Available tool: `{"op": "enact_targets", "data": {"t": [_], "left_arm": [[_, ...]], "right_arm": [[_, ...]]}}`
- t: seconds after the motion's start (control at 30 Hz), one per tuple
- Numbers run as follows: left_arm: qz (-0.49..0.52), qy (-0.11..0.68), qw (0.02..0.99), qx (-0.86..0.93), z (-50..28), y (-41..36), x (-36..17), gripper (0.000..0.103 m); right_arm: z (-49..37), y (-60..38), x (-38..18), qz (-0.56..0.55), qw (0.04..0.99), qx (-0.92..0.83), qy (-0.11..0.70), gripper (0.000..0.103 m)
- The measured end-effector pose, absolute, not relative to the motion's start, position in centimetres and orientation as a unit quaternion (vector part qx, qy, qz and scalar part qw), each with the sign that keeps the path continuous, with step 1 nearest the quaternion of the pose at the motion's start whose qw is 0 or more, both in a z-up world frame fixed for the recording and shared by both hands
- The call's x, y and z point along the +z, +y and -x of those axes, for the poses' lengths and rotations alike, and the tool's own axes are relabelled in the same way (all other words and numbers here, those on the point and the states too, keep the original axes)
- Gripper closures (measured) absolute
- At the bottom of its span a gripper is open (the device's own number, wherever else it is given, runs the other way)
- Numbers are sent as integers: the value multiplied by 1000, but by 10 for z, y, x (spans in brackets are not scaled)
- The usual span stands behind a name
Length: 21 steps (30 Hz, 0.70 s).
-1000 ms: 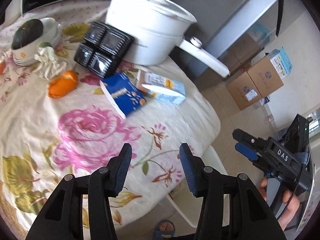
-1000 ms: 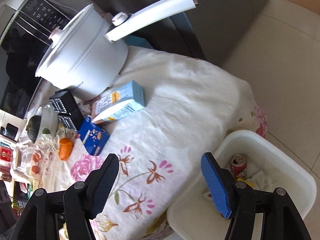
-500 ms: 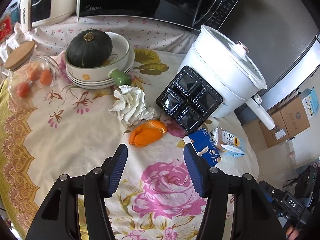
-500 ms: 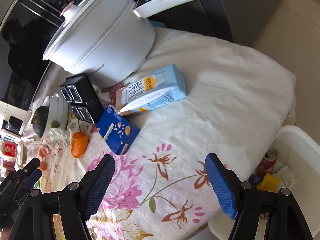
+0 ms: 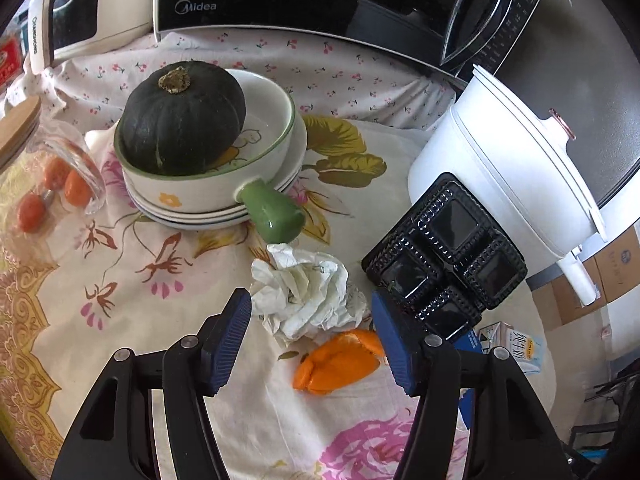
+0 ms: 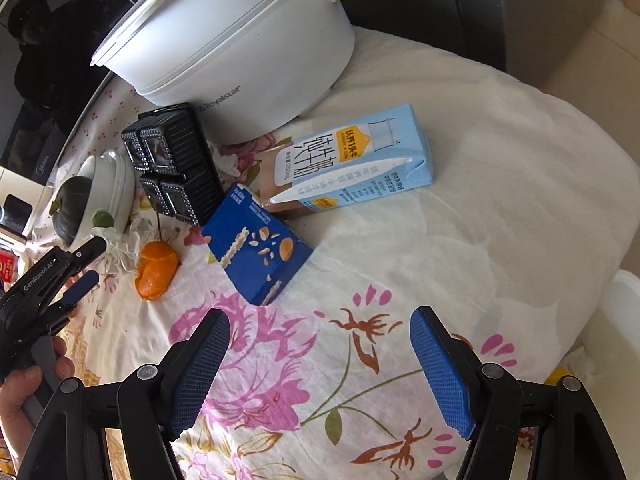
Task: Collect trash
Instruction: 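Open the right tool over the bin to drop the crushed red can, then grasp the crumpled foil wrapper with the left tool while the right tool grasps the blue almond box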
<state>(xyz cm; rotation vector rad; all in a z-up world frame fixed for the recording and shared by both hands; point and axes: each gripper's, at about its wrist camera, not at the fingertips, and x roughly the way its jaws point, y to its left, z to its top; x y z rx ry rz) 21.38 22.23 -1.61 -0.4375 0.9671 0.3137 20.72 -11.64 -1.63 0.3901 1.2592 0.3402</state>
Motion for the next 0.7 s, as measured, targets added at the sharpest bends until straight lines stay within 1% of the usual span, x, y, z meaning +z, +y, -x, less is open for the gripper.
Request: {"op": "enact_targets", "data": {"t": [0.17, 0.2, 0.23, 0.27, 0.4, 0.57, 0.7], "left_arm": [[126, 476, 852, 178, -232, 212, -35, 36], [117, 478, 854, 172, -233, 210, -38, 46], [112, 478, 856, 163, -234, 208, -40, 61], [114, 483, 855, 153, -235, 207, -40, 92], [126, 489, 854, 131, -230, 204, -32, 92], [136, 498, 850, 105, -221, 202, -22, 92], [149, 494, 852, 91, -206, 202, -7, 92]], "right_arm": [[-212, -110, -15, -167, 783, 160, 578, 24], [-214, -108, -14, -161, 786, 159, 575, 24], [-216, -106, -14, -155, 790, 158, 572, 24], [-218, -104, -14, -148, 793, 159, 570, 24], [-224, -88, -21, -99, 801, 169, 566, 24], [-221, -47, -36, 14, 803, 219, 554, 24], [-211, -16, -49, 115, 816, 244, 512, 24]]}}
